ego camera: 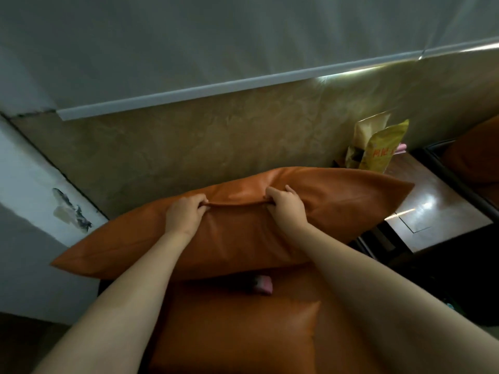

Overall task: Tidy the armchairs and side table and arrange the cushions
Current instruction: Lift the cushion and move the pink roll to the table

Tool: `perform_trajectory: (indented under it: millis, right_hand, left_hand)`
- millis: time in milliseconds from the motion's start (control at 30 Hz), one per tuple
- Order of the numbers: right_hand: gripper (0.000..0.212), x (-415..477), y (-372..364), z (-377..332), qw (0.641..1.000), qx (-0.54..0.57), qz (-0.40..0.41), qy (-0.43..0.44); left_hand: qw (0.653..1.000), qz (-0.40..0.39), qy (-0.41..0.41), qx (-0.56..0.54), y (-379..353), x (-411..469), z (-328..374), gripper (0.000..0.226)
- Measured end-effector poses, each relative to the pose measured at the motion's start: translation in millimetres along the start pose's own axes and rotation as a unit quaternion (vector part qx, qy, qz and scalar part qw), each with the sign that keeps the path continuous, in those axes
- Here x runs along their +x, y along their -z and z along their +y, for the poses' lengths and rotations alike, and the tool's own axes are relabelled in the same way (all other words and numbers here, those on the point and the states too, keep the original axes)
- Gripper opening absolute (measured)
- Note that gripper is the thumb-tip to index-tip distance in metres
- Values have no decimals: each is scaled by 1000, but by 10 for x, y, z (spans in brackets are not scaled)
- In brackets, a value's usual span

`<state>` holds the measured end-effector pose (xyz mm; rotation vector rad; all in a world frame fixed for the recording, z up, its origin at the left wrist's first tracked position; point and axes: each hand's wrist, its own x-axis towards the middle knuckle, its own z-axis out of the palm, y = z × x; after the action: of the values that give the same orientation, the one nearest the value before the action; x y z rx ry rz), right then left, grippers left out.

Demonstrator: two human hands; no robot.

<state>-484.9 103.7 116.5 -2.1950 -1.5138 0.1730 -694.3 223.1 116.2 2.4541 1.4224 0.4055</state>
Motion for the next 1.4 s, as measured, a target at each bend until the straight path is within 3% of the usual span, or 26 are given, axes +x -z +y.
perform_trajectory:
  millis: [400,533,700,867,1133,1400]
  right_hand:
    - [23,266,-171,-76,1000,-2,-27,9]
    - [22,336,-251,-30,999,-16,-44,24]
    - [24,369,-337,34,996,-33,-58,51]
    - [25,356,-323,18,996,-33,-56,53]
    - [36,-104,-268,90,996,30,-14,80]
    - [53,-795,-197,90,997,8,-32,67]
  left_hand:
    - [995,1,56,-87,-188,193,-267,5]
    - [993,-18,55,-101,-249,176,-275,21]
    - [994,-33,43,-93,-274,77,-246,62]
    - [998,-37,-44,3,-356,-56,-71,89]
    - [996,-35,-86,13,-451,-366,160,91]
    - [985,-148,-74,50,-519,-729,280,99]
